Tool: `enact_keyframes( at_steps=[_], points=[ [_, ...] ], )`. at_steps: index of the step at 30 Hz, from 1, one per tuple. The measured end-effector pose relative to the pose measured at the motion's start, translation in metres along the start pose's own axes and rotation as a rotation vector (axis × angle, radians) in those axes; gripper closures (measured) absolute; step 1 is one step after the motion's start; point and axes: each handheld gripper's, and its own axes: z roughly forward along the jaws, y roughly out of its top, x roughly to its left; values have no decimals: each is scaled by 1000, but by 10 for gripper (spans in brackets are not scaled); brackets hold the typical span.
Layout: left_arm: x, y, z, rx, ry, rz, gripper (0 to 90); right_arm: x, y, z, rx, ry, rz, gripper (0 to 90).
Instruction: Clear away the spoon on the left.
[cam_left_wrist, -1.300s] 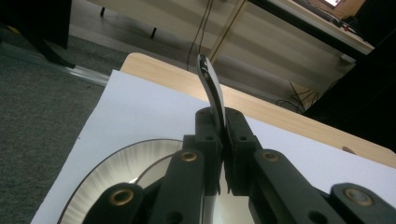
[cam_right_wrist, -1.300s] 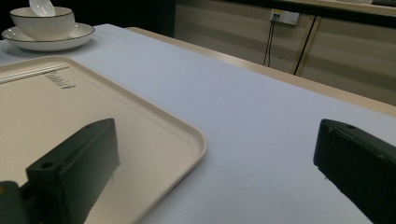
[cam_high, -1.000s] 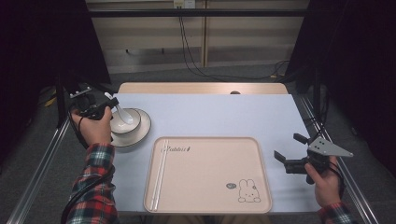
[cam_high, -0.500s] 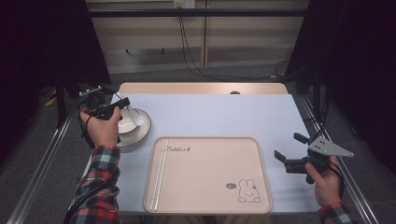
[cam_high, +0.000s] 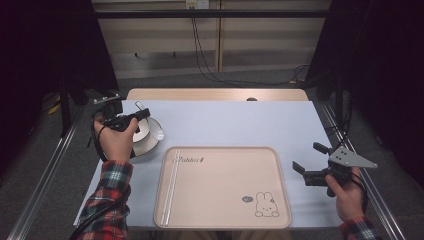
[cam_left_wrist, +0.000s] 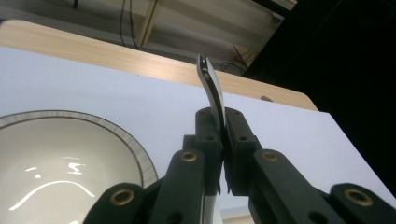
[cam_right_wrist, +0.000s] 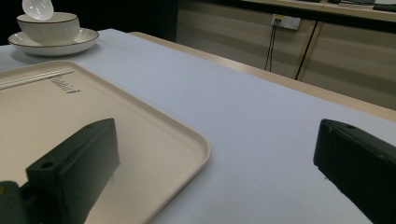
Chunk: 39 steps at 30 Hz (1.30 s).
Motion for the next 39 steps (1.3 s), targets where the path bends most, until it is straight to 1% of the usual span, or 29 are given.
enact_keyframes(
  at_steps=[2, 3, 4, 5, 6, 8, 9, 10, 11, 13, 14, 15, 16, 17, 18, 19, 20, 21, 23, 24, 25, 26, 27, 28, 32, 35, 37, 38, 39],
  points=[
    [-2, -1, 2, 7, -6, -5, 862, 0, 0, 0, 2, 0, -4, 0],
    [-4, -2, 3, 11, -11, -10, 862, 0, 0, 0, 0, -9, -4, 0],
    [-4, -3, 4, 10, -18, -6, 862, 0, 0, -1, -2, -6, 2, 0],
    [-5, -4, 5, 21, -25, -5, 862, 0, 0, -1, -2, -3, 5, 0],
    [-7, -4, 6, 23, -28, -6, 862, 0, 0, -1, -1, -10, 7, 0],
    [-9, -6, 8, 33, -42, -7, 862, 0, 0, 0, -1, -6, 2, 0],
    [-10, -7, 8, 43, -46, -4, 862, 0, 0, 0, 1, -7, 2, 0],
    [-11, -8, 8, 37, -44, 1, 862, 0, 0, 0, 1, 1, 0, 0],
    [-12, -8, 8, 44, -52, 3, 862, 1, 0, 0, -2, -7, -5, 0],
    [-14, -9, 8, 47, -60, 5, 862, 2, -1, 0, 3, -2, 4, 0],
    [-15, -10, 8, 48, -58, 2, 862, 2, -1, -1, 5, -5, 4, 0],
    [-16, -11, 8, 47, -65, -1, 862, 2, -1, -2, 9, -1, 2, 0],
    [-16, -11, 8, 54, -61, 12, 862, 2, -2, -2, 7, -4, -4, 0],
    [-18, -12, 8, 51, -67, -1, 862, 2, -2, -3, 9, -9, 1, 0],
    [-18, -12, 9, 58, -69, 8, 862, 2, -2, -4, 8, -3, -2, 0],
    [-19, -13, 10, 61, -74, 5, 862, 3, -3, -5, 4, -10, 2, 0],
    [-19, -13, 10, 67, -73, 18, 862, 2, -2, -7, 10, -12, -1, 0],
    [-19, -13, 11, 68, -72, 17, 862, 2, -3, -7, 5, -15, -7, 0],
    [-20, -14, 13, 67, -87, 9, 862, 2, -4, -10, 7, -22, 3, 0],
    [-21, -15, 14, 75, -95, 10, 862, 2, -5, -11, 7, -21, 9, 0],
    [-23, -17, 15, 83, -93, 19, 862, 1, -6, -12, 9, -21, 5, 0],
    [-25, -18, 17, 81, -100, 10, 862, 1, -6, -14, 12, -26, 9, 0],
    [-26, -19, 18, 93, -101, 18, 862, 1, -6, -15, 14, -23, 8, 0],
    [-27, -21, 20, 95, -106, 18, 862, 2, -6, -15, 3, -30, 8, 0],
    [-31, -25, 25, 127, -115, 27, 862, 2, -5, -15, 2, -20, 4, 0],
    [-36, -28, 28, 161, -125, 39, 862, 1, -5, -14, 3, -29, 4, 0],
    [-38, -29, 30, 173, -126, 54, 862, 1, -5, -14, 4, -22, 9, 0],
    [-39, -30, 32, 177, -130, 49, 862, 1, -5, -13, 2, -23, 8, 0],
    [-40, -31, 32, 186, -131, 57, 862, 1, -5, -13, 6, -15, 11, 0]
  ],
)
